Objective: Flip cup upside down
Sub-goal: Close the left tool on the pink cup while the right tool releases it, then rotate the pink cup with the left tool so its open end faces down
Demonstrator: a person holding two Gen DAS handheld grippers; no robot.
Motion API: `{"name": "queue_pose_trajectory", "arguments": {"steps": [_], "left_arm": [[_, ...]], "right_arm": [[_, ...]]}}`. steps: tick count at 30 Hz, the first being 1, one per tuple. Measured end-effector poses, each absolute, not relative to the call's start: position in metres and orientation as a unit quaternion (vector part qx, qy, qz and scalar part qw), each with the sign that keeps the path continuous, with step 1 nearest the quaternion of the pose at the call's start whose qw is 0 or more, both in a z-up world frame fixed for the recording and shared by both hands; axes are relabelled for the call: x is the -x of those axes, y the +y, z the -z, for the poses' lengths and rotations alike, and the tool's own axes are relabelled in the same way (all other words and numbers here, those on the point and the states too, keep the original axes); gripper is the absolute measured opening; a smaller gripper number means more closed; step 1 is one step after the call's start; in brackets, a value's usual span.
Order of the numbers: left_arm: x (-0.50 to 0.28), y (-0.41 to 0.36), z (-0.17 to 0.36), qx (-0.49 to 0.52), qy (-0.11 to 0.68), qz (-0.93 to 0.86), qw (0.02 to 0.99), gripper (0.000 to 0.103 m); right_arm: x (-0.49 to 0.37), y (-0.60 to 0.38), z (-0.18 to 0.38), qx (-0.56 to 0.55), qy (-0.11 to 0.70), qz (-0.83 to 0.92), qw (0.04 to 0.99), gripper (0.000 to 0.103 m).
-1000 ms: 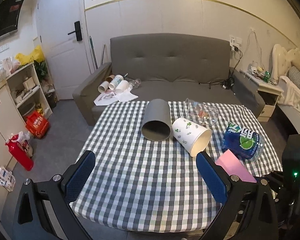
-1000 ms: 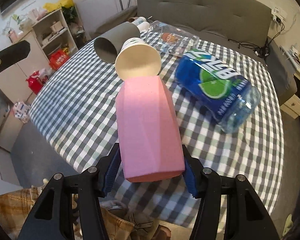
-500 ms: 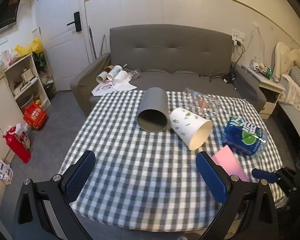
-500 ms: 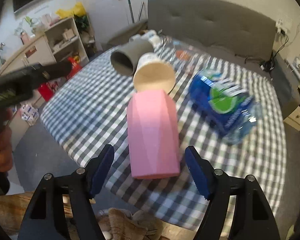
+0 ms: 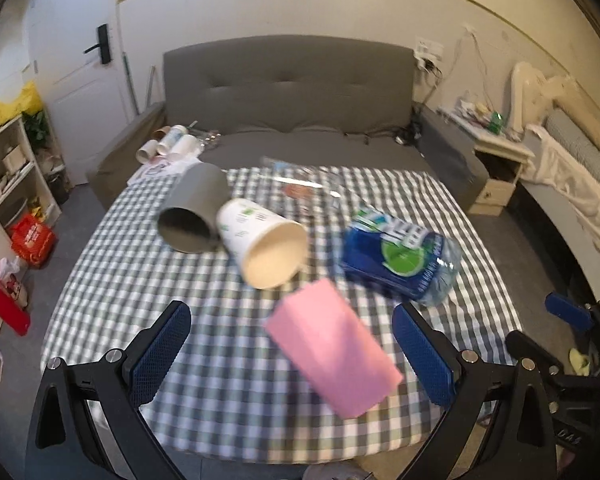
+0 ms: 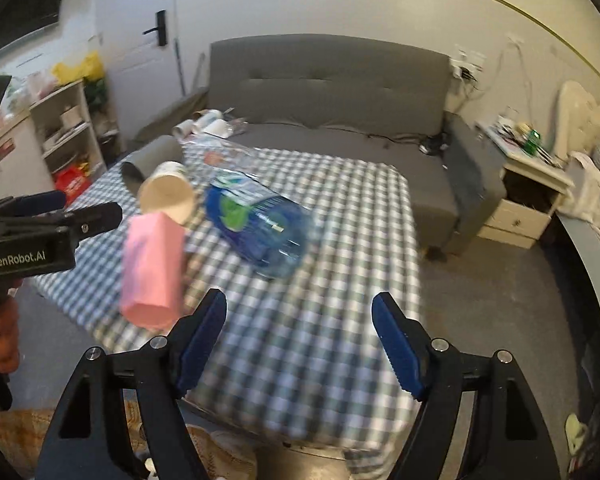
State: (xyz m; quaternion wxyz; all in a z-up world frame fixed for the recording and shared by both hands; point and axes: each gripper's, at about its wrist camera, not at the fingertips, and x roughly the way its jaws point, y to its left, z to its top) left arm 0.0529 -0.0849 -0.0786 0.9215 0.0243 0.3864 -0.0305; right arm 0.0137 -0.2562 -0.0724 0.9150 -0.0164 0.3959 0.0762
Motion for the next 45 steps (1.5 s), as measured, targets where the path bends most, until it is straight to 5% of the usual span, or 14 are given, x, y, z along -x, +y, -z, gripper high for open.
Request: {"name": "queue_pose_trajectory", "arguments": {"steps": [23, 36, 39, 45], "left_arm": [[-0.047, -0.121, 0.14, -0.114, 0.469, 0.054, 0.874, 0.103], [-0.059, -0.118, 0.151, -0.062, 0.478, 0.107, 0.869, 0.103], [-0.064, -0.107, 0.153, -0.031, 0.48, 0.109, 0.87, 0.1], [-0.063, -0.077, 0.147, 0.03, 0.464, 0.119, 0.877, 0.077]], "right_arm": [[-0.005, -0.288, 0.087, -0.024, 0.41, -0.059, 0.91, 0.075], [-0.005, -0.267, 0.09, 0.017, 0.423, -0.064, 0.904, 0.075], [-0.007, -0.271, 0.093, 0.017, 0.428, -0.056, 0.902, 0.075], [-0.012, -0.269, 0.099, 0.018, 0.435, -0.057, 0.898, 0.075]]}}
